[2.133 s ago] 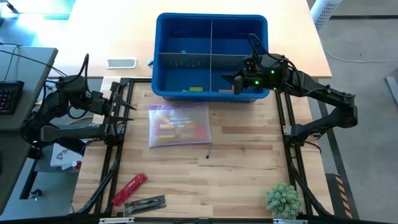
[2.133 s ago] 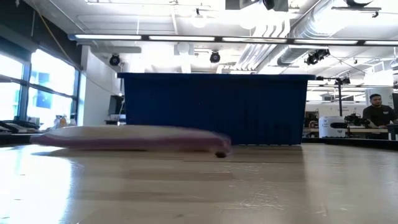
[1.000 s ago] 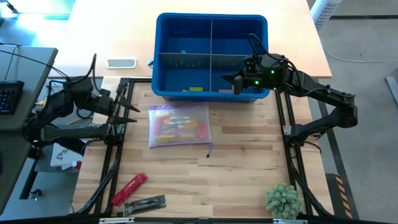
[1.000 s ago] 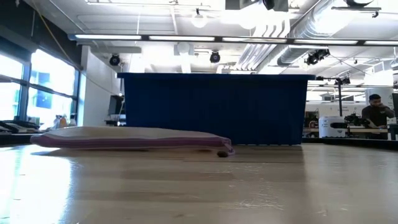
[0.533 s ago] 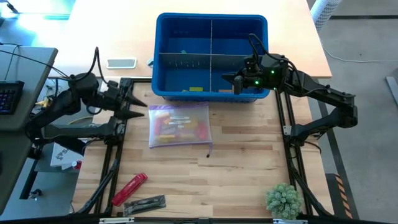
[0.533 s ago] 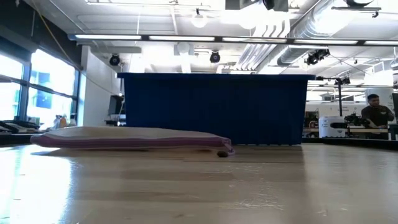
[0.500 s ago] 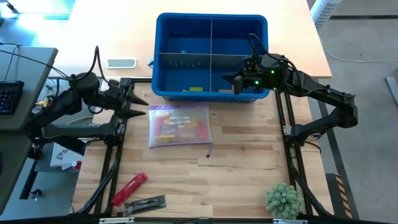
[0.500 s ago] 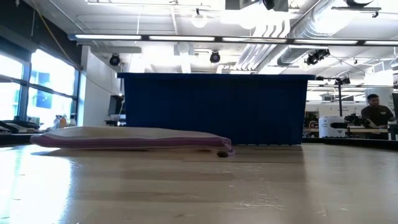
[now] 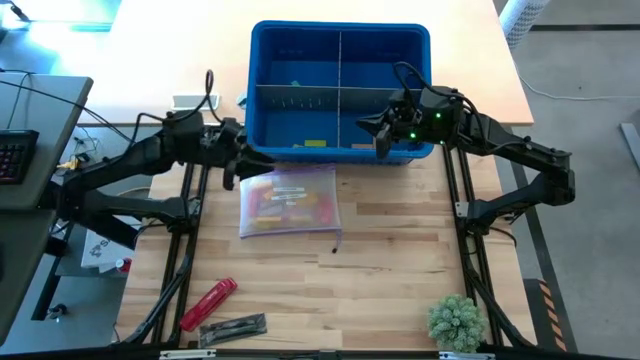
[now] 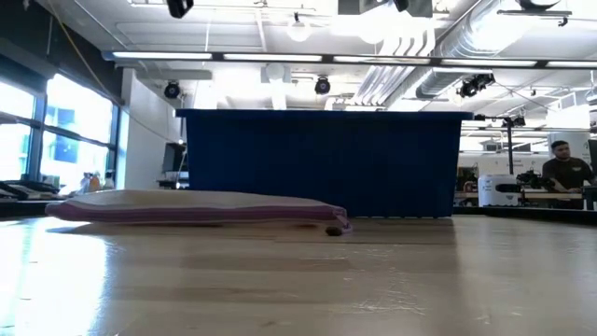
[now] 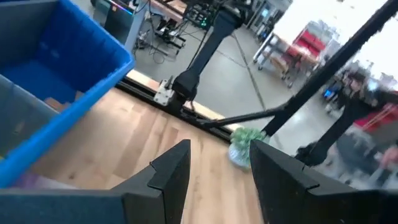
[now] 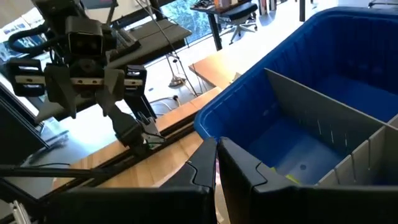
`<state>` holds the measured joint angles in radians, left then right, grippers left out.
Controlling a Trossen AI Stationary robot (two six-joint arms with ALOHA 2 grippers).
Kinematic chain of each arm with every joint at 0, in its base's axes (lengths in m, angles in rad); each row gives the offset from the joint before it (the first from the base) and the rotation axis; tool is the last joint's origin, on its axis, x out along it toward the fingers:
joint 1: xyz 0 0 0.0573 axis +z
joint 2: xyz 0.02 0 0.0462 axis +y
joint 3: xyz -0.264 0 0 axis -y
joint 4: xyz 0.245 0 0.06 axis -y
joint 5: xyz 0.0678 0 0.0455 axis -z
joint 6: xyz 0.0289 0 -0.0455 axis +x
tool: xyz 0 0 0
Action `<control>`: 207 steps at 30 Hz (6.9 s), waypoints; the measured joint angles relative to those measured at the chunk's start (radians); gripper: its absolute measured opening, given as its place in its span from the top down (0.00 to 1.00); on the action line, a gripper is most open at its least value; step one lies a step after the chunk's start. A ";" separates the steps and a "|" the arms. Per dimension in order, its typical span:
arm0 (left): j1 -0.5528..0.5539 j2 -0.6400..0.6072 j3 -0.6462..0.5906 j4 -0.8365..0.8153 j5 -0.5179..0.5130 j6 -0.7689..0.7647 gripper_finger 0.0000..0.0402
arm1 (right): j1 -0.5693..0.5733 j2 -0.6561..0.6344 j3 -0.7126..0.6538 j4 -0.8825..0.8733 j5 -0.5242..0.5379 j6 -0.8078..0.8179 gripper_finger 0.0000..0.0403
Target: Sort blocks
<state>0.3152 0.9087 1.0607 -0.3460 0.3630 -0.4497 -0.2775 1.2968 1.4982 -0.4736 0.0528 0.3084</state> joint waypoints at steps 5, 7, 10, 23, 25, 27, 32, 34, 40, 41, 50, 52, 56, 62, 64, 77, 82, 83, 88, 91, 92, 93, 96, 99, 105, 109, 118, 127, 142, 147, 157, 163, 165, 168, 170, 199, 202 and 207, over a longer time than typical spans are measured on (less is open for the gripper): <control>-0.047 0.027 0.003 0.037 -0.060 -0.124 0.63 | 0.000 0.000 0.000 0.025 0.000 0.005 0.99; -0.080 0.028 0.022 0.030 -0.094 -0.133 0.63 | 0.000 0.000 0.000 0.057 0.000 0.007 0.99; -0.122 0.026 0.047 0.029 -0.178 -0.108 0.63 | 0.004 0.000 0.000 0.107 0.000 0.006 0.99; -0.300 0.025 0.051 0.009 -0.315 0.038 0.65 | 0.112 0.056 -0.002 0.137 -0.174 0.163 0.99; -0.370 0.025 0.051 -0.004 -0.380 0.070 0.67 | 0.186 0.077 -0.002 0.161 -0.193 0.163 0.99; -0.438 0.025 0.051 -0.047 -0.450 0.089 0.69 | 0.264 0.101 -0.002 0.157 -0.182 0.169 0.99; -0.594 0.037 0.052 -0.229 -0.579 0.089 0.74 | 0.424 0.163 -0.002 0.106 -0.047 0.269 0.99; -0.647 0.056 0.051 -0.310 -0.617 0.089 0.76 | 0.473 0.195 -0.002 0.086 -0.003 0.323 0.99; -0.753 0.146 0.051 -0.390 -0.702 0.098 0.83 | 0.570 0.291 -0.002 0.044 0.010 0.475 0.99; -0.766 0.168 0.051 -0.392 -0.713 0.105 0.84 | 0.582 0.307 -0.002 0.037 0.011 0.489 0.98; -0.810 0.359 0.051 -0.438 -0.730 0.102 0.92 | 0.635 0.450 -0.002 0.022 0.008 0.498 0.78; -0.810 0.393 0.051 -0.447 -0.702 0.095 0.93 | 0.630 0.468 -0.002 0.001 0.015 0.498 0.74; -0.814 0.459 0.050 -0.444 -0.752 0.084 0.93 | 0.613 0.488 -0.002 -0.048 0.031 0.441 0.72; -0.828 0.527 -0.010 -0.320 -0.918 0.055 0.93 | 0.612 0.496 -0.002 -0.192 0.134 0.225 0.72; -0.829 0.550 -0.035 -0.255 -0.946 0.029 0.93 | 0.609 0.496 -0.002 -0.237 0.132 0.190 0.72; -0.829 0.844 -0.082 0.109 -0.928 -0.046 0.85 | 0.517 0.497 -0.130 -0.162 0.187 0.031 0.72; -0.832 0.880 -0.057 0.120 -0.727 -0.160 0.76 | 0.451 0.497 -0.290 0.051 0.183 0.023 0.72; -0.837 0.880 -0.057 0.134 -0.704 -0.175 0.75 | 0.437 0.497 -0.328 0.107 0.183 0.015 0.72; -0.860 0.880 -0.056 0.185 -0.746 -0.212 0.74 | 0.373 0.497 -0.512 0.435 0.183 -0.059 0.72; -0.859 0.880 -0.056 0.198 -0.773 -0.211 0.74 | 0.349 0.497 -0.589 0.510 0.183 -0.074 0.72; -0.856 0.880 -0.056 0.210 -0.778 -0.205 0.74 | 0.345 0.497 -0.606 0.511 0.179 -0.076 0.72; -0.853 0.880 -0.056 0.229 -0.780 -0.191 0.74 | 0.342 0.497 -0.620 0.508 0.168 -0.083 0.72; -0.837 0.880 -0.056 0.283 -0.786 -0.123 0.74 | 0.353 0.497 -0.658 0.505 0.104 -0.119 0.72; -0.808 0.880 -0.056 0.304 -0.803 -0.091 0.74 | 0.385 0.497 -0.676 0.463 0.060 -0.130 0.72; -0.773 0.880 -0.056 0.242 -0.806 -0.179 0.74 | 0.450 0.422 -0.643 0.299 0.031 -0.144 0.72; -0.772 0.880 -0.056 0.241 -0.811 -0.185 0.74 | 0.459 0.370 -0.626 0.426 0.140 -0.244 0.72; -0.743 0.880 -0.056 0.253 -0.866 -0.150 0.74 | 0.364 0.567 -0.630 0.683 0.127 -0.218 0.72; -0.683 0.935 -0.057 0.432 -0.830 -0.014 0.74 | 0.381 0.595 -0.623 0.564 0.071 -0.154 0.72; -0.643 1.166 -0.031 0.762 -0.740 0.041 0.74 | 0.396 0.533 -0.630 0.466 -0.036 -0.132 0.72; -0.645 1.215 0.012 0.684 -0.758 -0.003 0.74 | 0.396 0.533 -0.630 0.471 -0.036 -0.133 0.72; -0.697 1.143 0.021 0.425 -0.704 -0.049 0.74 | 0.396 0.533 -0.630 0.459 -0.034 -0.134 0.72; -0.738 1.081 0.012 0.373 -0.767 -0.072 0.74 | 0.396 0.533 -0.630 0.465 -0.031 -0.134 0.72; -0.739 1.072 0.012 0.450 -0.811 -0.050 0.74 | 0.396 0.533 -0.630 0.470 -0.031 -0.136 0.72; -0.724 1.070 0.015 0.577 -0.842 0.001 0.74 | 0.396 0.533 -0.630 0.481 -0.031 -0.134 0.72; -0.710 1.093 0.015 0.636 -0.846 0.039 0.74 | 0.396 0.533 -0.630 0.486 -0.031 -0.134 0.72; -0.780 1.157 0.024 0.363 -0.609 0.006 0.74 | 0.397 0.533 -0.629 0.473 -0.045 -0.133 0.72; -0.800 1.143 0.021 0.351 -0.642 -0.025 0.74 | 0.397 0.533 -0.629 0.474 -0.052 -0.133 0.72; -0.805 1.098 0.015 0.319 -0.716 0.052 0.74 | 0.397 0.533 -0.629 0.473 -0.058 -0.155 0.72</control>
<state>-0.4896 2.0070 1.0754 -0.0272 -0.3528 -0.3980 0.1196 1.8294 0.8696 -0.0010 -0.0050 0.1532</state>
